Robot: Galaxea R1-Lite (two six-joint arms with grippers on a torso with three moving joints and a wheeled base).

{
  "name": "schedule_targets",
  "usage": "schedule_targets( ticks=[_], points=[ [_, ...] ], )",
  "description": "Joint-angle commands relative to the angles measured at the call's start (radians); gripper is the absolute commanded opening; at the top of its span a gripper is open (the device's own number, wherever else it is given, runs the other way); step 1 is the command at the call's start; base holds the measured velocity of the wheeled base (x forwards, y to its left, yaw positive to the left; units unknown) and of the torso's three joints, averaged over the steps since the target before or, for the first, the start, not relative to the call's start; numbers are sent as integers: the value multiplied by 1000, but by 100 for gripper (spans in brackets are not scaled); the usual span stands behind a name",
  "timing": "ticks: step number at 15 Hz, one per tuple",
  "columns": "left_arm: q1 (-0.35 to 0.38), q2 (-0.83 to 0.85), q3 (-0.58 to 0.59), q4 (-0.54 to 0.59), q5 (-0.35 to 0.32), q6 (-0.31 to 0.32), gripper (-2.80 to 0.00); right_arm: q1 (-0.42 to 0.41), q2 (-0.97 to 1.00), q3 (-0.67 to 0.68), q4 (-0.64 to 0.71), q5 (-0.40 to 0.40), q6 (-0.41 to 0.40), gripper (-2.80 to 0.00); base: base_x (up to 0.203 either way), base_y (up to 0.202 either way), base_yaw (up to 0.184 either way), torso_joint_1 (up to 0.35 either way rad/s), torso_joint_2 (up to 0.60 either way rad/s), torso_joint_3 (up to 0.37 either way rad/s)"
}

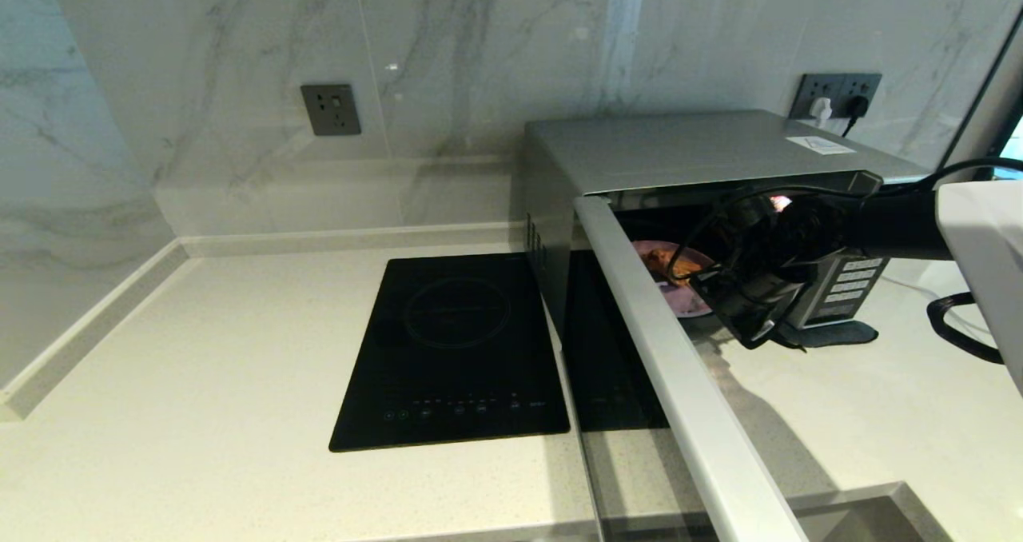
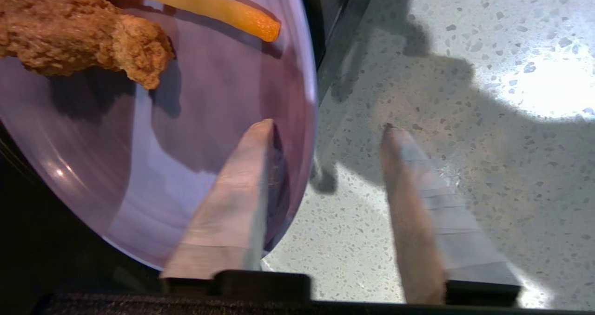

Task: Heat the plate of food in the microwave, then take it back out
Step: Take the plate out of the microwave

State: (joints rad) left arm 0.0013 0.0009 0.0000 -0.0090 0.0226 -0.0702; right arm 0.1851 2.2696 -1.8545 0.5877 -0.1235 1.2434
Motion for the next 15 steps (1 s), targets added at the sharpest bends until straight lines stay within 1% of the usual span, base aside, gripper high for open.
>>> schedule_targets(
  ticks=[1, 8, 15],
  points=[
    [0, 1, 0, 0, 0, 0, -280, 1, -5, 1, 6, -1, 7, -280, 0, 0, 0, 0, 0, 0],
    [0, 1, 0, 0, 0, 0, -280, 1, -37, 7, 7, -1, 6, -280, 0, 0, 0, 0, 0, 0],
    [0, 1, 0, 0, 0, 0, -280, 2, -144, 87, 4, 2, -4, -280, 0, 0, 0, 0, 0, 0]
  ],
)
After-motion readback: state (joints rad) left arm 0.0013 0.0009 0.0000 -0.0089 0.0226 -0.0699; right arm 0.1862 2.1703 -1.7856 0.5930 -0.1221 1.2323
